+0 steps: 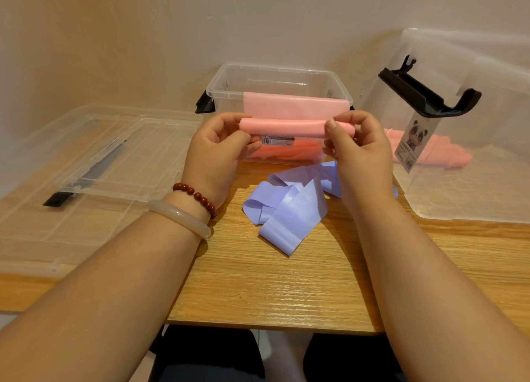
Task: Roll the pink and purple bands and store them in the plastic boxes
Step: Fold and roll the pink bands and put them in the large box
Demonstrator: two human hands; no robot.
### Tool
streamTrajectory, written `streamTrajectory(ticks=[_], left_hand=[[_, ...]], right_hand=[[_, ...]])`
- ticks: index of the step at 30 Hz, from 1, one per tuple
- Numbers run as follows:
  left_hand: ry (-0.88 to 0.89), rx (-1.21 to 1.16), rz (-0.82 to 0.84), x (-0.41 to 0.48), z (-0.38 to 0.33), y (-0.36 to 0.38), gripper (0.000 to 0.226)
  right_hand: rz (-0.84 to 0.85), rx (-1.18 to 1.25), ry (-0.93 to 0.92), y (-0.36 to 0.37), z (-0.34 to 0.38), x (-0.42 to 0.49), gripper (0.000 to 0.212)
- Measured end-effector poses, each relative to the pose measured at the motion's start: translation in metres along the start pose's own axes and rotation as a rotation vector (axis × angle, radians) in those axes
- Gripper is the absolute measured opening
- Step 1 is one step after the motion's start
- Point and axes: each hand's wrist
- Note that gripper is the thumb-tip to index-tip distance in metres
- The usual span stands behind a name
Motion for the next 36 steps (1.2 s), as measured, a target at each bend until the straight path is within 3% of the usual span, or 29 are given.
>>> streamTrajectory(ticks=[6, 10, 25, 28, 32, 36], left_hand=[[0.012, 0.036, -0.037, 0.0017, 0.0028, -0.0010, 0.014], [-0.001, 0.015, -0.063, 0.0030, 0.0043, -0.0014, 0.012], [0.075, 0.125, 0.011, -0.0008, 0.0025, -0.0004, 0.021], [0.086, 0.136, -0.026, 0.0001, 0.0040, -0.0006, 0.017], [0.095, 0.162, -0.053, -0.0003, 0.0047, -0.0004, 0.013], [0.073, 0.149, -0.048, 0.0014, 0.0043, -0.0027, 0.010]], right_hand=[[-0.008, 0.044, 0.063, 0.0012, 0.0005, 0.0004, 0.007], [0.044, 0.114, 0.055, 0.0010, -0.0008, -0.0007, 0.027], [-0.076, -0.033, 0.070, 0.0040, -0.0023, 0.0014, 0.011], [-0.021, 0.016, 0.074, 0.0033, -0.0006, -0.0006, 0.007], [0.036, 0.017, 0.030, 0.0005, 0.0027, -0.0030, 0.023], [0.044, -0.011, -0.006, 0.0000, 0.0035, -0.0039, 0.020]])
Point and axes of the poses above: each hand's wrist, its own x-axis towards the middle knuckle, its own y-axis out of the palm, z = x × y, and after that the axes turned 7 degrees about -x, right-handed
